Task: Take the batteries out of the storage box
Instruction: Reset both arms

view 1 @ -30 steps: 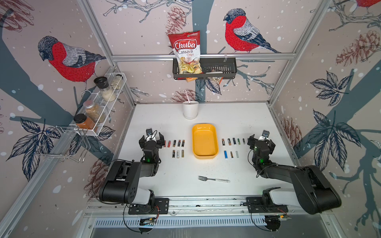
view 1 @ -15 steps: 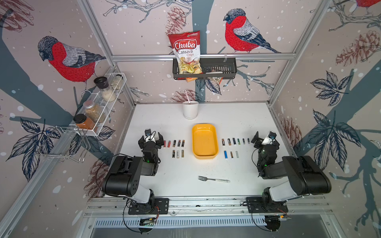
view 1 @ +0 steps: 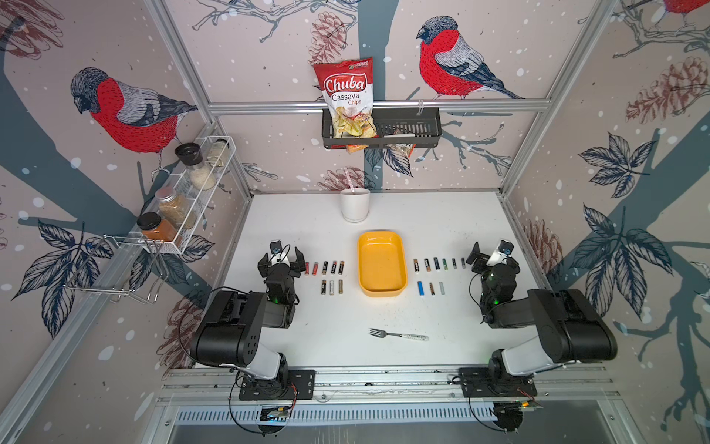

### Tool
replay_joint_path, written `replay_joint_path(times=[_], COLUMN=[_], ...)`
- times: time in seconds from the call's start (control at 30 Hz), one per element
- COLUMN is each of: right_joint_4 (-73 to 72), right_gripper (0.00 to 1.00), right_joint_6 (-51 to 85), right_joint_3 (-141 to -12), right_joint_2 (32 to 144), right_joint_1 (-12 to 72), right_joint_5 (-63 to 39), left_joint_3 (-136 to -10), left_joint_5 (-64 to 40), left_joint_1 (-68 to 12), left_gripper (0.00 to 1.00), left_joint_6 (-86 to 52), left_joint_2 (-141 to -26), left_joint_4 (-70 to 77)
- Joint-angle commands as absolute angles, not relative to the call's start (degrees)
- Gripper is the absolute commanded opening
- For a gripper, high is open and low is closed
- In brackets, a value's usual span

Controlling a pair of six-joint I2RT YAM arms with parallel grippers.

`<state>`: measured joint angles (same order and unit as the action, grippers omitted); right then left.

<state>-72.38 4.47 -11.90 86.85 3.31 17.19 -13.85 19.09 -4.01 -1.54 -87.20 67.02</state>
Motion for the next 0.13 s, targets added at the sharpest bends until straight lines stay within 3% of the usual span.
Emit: replay_joint_path(times=[0.0,0.1], right_joint_4=[-71.9,-71.3], right_gripper=[1.00,1.00], right_joint_6=[3.5,3.8], right_joint_3=[-12.6,-12.5], right_joint_2=[87.1,86.5], right_joint_1=[2.7,2.0], right_joint_5=[12.3,10.9], left_joint_3=[-13.9,-13.9], left_joint_5=[18.7,18.6], left_joint_1=[-3.9,-3.9], left_gripper=[0.99,0.99], left_joint_6=[-1.9,-1.8], left_joint_2=[-87.1,-87.0], left_joint_4=[70.0,70.0])
